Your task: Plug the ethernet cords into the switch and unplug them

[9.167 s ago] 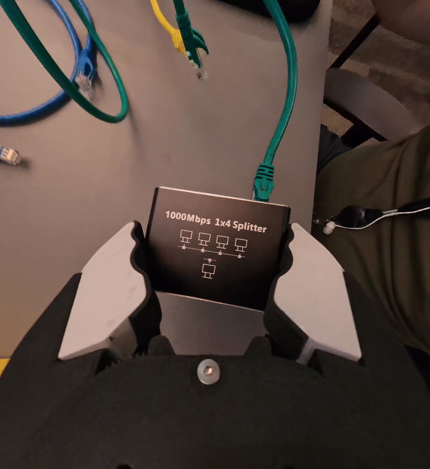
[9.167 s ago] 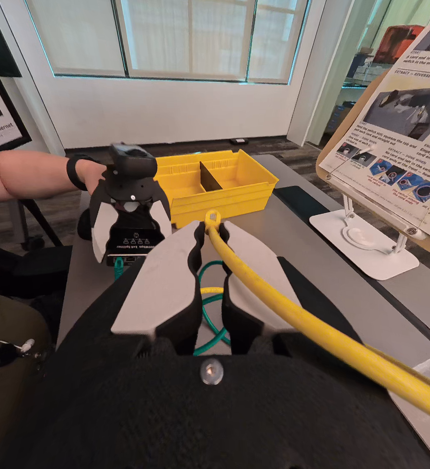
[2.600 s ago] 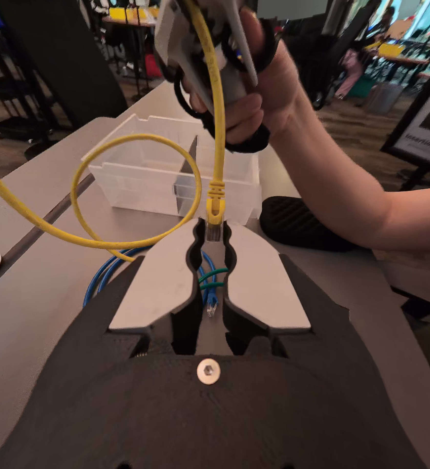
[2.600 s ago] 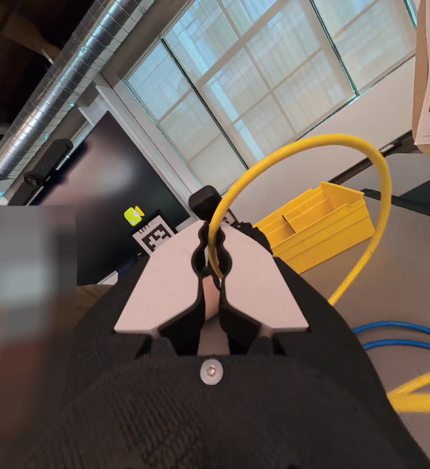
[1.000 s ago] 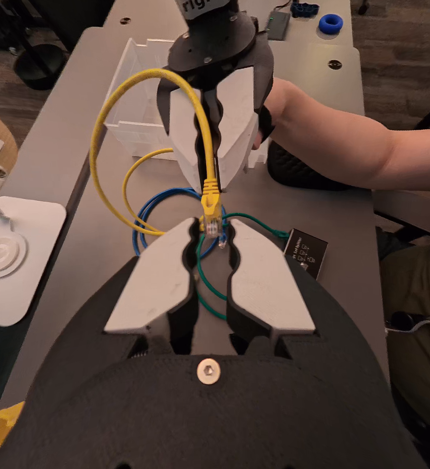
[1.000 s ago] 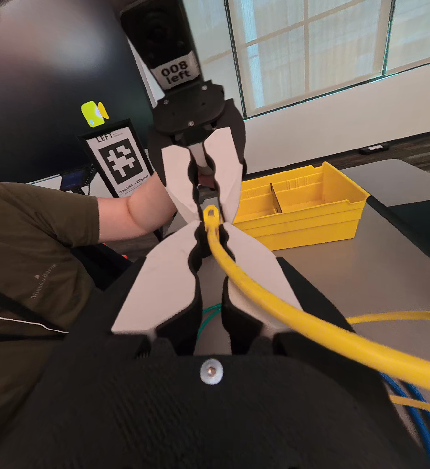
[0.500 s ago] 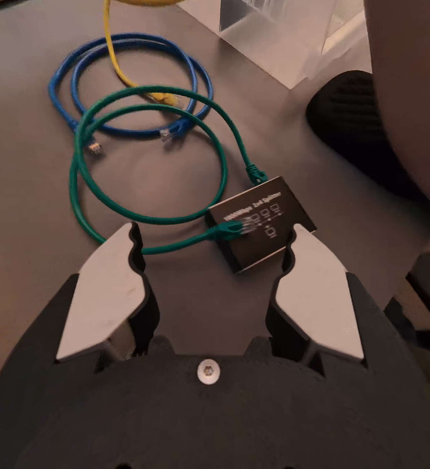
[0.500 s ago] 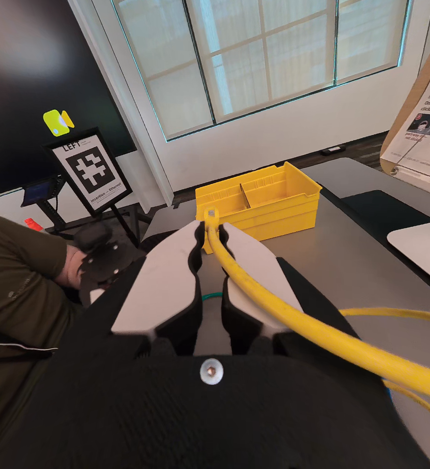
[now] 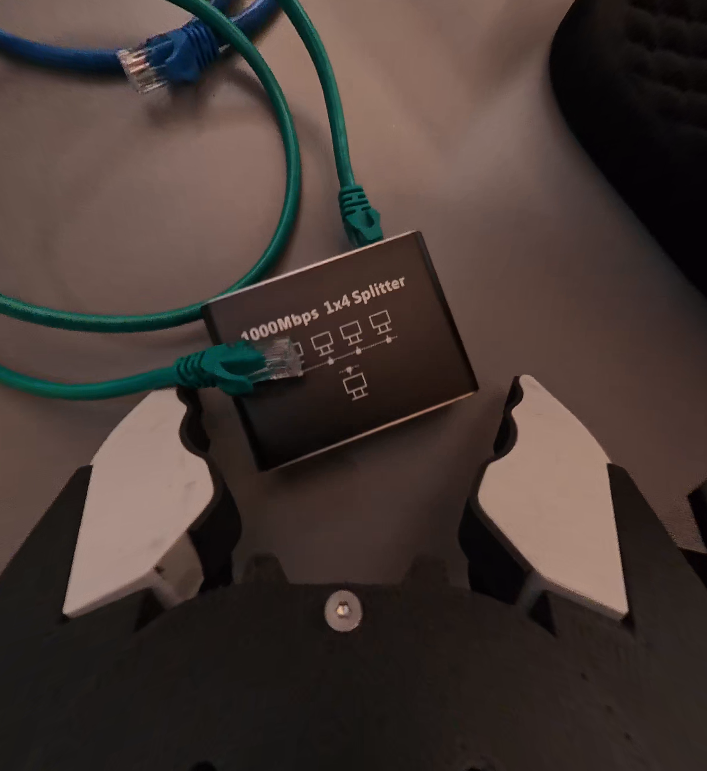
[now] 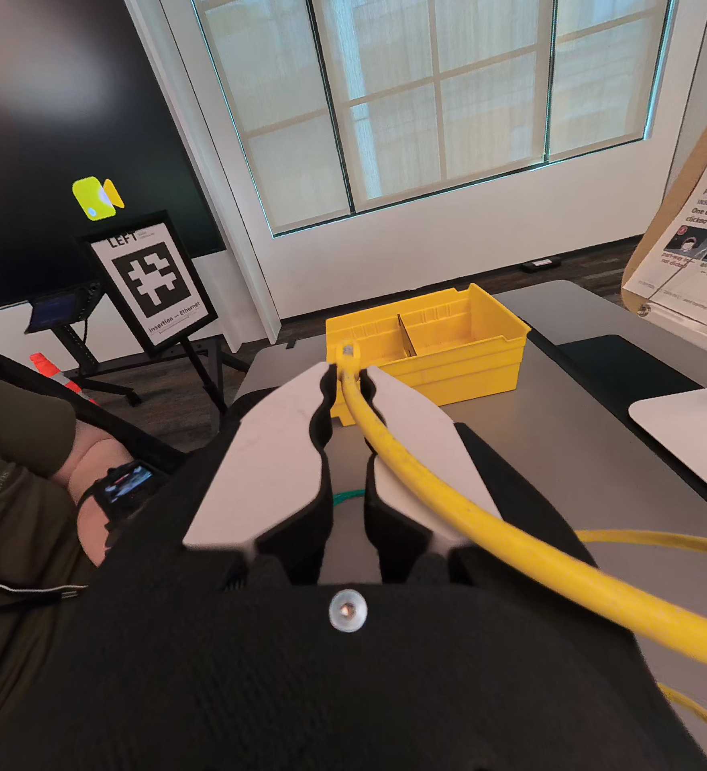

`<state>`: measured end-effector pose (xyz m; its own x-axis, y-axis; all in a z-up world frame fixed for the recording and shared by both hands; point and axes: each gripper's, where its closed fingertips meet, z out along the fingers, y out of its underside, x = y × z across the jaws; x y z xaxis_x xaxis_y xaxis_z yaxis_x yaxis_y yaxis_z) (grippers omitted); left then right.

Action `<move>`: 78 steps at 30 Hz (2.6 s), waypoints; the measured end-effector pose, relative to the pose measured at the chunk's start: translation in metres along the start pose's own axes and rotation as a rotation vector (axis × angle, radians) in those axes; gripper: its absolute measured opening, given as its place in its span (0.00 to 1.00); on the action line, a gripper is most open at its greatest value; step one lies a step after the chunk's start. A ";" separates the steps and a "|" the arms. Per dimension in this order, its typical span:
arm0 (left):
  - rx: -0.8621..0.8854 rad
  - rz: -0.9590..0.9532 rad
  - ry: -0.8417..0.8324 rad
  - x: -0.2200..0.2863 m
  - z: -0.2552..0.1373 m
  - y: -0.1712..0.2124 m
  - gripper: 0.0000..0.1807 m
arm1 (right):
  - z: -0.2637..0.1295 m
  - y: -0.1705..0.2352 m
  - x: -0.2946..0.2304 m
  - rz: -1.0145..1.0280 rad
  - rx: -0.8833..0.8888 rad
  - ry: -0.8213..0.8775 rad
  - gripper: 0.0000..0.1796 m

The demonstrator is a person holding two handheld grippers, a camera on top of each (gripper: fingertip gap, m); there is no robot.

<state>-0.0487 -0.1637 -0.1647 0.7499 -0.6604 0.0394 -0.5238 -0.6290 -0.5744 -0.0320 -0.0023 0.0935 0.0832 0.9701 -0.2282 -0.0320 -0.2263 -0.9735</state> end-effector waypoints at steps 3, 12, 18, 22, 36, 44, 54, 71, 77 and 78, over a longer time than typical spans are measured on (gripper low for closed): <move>-0.045 0.063 -0.023 0.002 0.003 0.002 0.73 | -0.001 -0.001 -0.003 -0.018 -0.010 0.008 0.06; -0.118 0.536 0.249 -0.001 -0.006 0.004 0.64 | -0.017 -0.014 -0.012 -0.038 0.035 -0.013 0.06; -0.170 0.863 0.480 -0.007 -0.007 -0.005 0.56 | -0.024 -0.018 -0.014 -0.045 0.046 -0.011 0.06; -0.203 0.977 0.530 -0.006 0.001 -0.009 0.46 | -0.027 -0.016 -0.010 -0.035 0.046 -0.006 0.06; -0.297 0.997 0.448 -0.001 0.003 -0.011 0.41 | -0.028 -0.010 -0.002 -0.029 0.018 0.022 0.06; -0.291 0.442 0.763 0.013 -0.015 -0.037 0.41 | -0.031 -0.010 0.001 -0.030 0.015 0.039 0.06; 0.222 -0.194 1.152 -0.050 -0.088 -0.154 0.41 | -0.052 -0.033 0.014 -0.106 0.140 0.174 0.06; 0.694 0.070 0.289 -0.177 -0.128 -0.242 0.41 | 0.021 -0.030 -0.019 -1.078 -0.106 0.576 0.06; 0.687 0.069 0.300 -0.175 -0.120 -0.240 0.41 | 0.035 -0.014 -0.013 -1.294 -0.261 0.660 0.06; 0.683 0.065 0.317 -0.173 -0.119 -0.240 0.41 | 0.037 -0.013 -0.012 -1.305 -0.275 0.669 0.06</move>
<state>-0.1007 0.0526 0.0638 0.5196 -0.8388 0.1627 -0.1182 -0.2591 -0.9586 -0.0691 -0.0078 0.1089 0.3370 0.2946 0.8942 0.6005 0.6643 -0.4451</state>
